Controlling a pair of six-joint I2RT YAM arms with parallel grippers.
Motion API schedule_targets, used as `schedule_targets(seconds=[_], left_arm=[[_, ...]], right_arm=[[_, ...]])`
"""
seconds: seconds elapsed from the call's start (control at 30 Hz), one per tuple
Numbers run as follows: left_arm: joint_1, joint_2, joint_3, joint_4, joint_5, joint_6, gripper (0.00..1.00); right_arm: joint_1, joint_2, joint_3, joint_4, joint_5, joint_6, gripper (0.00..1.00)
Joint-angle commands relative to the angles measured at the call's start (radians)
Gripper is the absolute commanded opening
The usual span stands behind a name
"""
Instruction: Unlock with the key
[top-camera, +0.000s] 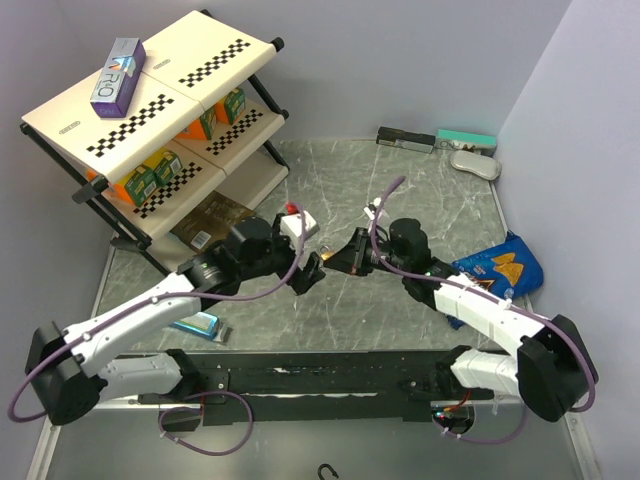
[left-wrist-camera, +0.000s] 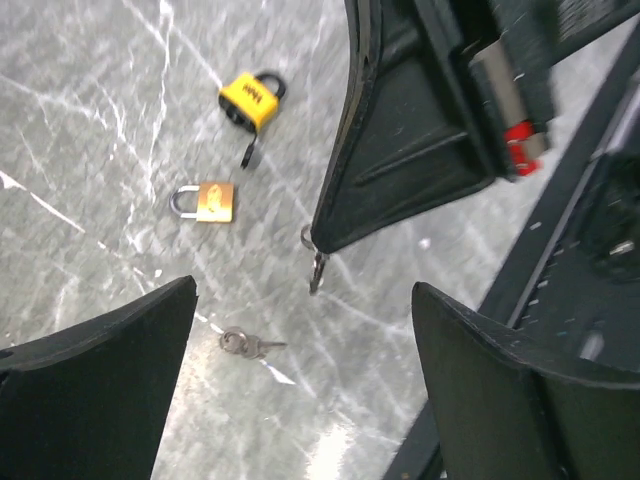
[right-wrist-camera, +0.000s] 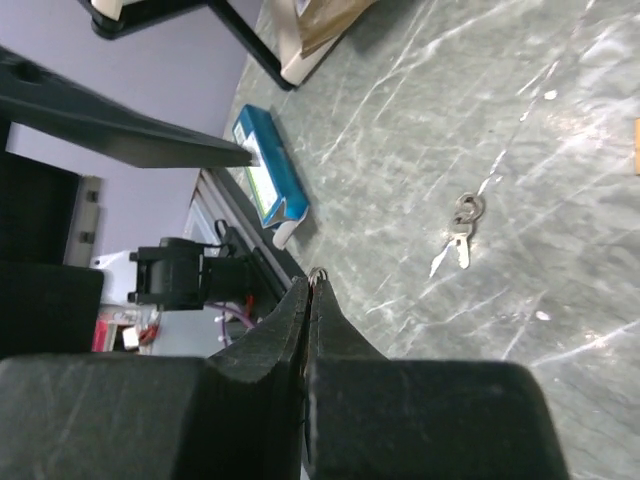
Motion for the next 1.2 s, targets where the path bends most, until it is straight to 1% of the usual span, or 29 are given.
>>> schedule_targets(seconds=[0.0,0.03,0.1,0.13,0.17,0.2,0.23,0.27,0.37,0.47,0.63,0.8,0.9,1.0,1.03,1.07,1.13,1.17], left_arm=[[0.050,-0.106,-0.013,0.065,0.102,-0.112,0.94],[0.068,-0.117,-0.019,0.086,0.112,-0.138,0.93],[0.126,-0.149,-0.051,0.130,0.164,-0.253,0.91],[0.145,-0.158,-0.070,0.199,0.184,-0.308,0.91],[0.162,-0.173,-0.093,0.268,0.204,-0.430,0.89],[0.185,-0.178,-0.136,0.328,0.249,-0.488,0.88],[0.188,-0.177,-0.154,0.418,0.263,-0.540,0.87],[0.189,-0.169,-0.168,0.458,0.269,-0.627,0.86],[0.189,-0.137,-0.193,0.557,0.286,-0.735,0.81],[0.189,-0.109,-0.201,0.597,0.301,-0.764,0.78],[0.189,-0.082,-0.196,0.568,0.321,-0.775,0.77],[0.189,-0.048,-0.190,0.578,0.340,-0.836,0.76],[0.189,-0.039,-0.188,0.569,0.312,-0.870,0.75],[0.189,-0.013,-0.170,0.502,0.272,-0.970,0.75],[0.189,-0.003,-0.164,0.471,0.261,-0.994,0.77],[0.189,0.013,-0.153,0.458,0.257,-1.049,0.78],[0.189,0.042,-0.150,0.450,0.264,-1.095,0.79],[0.189,0.052,-0.147,0.453,0.270,-1.147,0.79]], right_arm=[[-0.020,-0.091,-0.051,0.174,0.018,0.023,0.00],[-0.022,-0.103,-0.066,0.223,0.024,0.020,0.00],[-0.024,-0.144,-0.111,0.276,0.039,0.004,0.00],[-0.022,-0.155,-0.126,0.329,0.053,-0.006,0.00],[-0.024,-0.181,-0.157,0.357,0.059,-0.012,0.00],[-0.025,-0.193,-0.172,0.381,0.064,-0.026,0.00],[-0.027,-0.204,-0.195,0.407,0.064,-0.032,0.00],[-0.027,-0.221,-0.203,0.446,0.062,-0.044,0.00],[-0.027,-0.252,-0.228,0.501,0.055,-0.055,0.00],[-0.027,-0.281,-0.241,0.501,0.068,-0.064,0.00],[-0.025,-0.318,-0.261,0.483,0.096,-0.087,0.00],[-0.025,-0.309,-0.257,0.458,0.087,-0.110,0.00],[-0.025,-0.307,-0.257,0.480,0.072,-0.134,0.00],[-0.025,-0.307,-0.251,0.469,0.074,-0.208,0.00],[-0.024,-0.308,-0.246,0.458,0.079,-0.231,0.00],[-0.024,-0.312,-0.241,0.431,0.081,-0.281,0.00],[-0.011,-0.316,-0.225,0.402,0.100,-0.343,0.00],[-0.001,-0.319,-0.217,0.361,0.111,-0.408,0.00]])
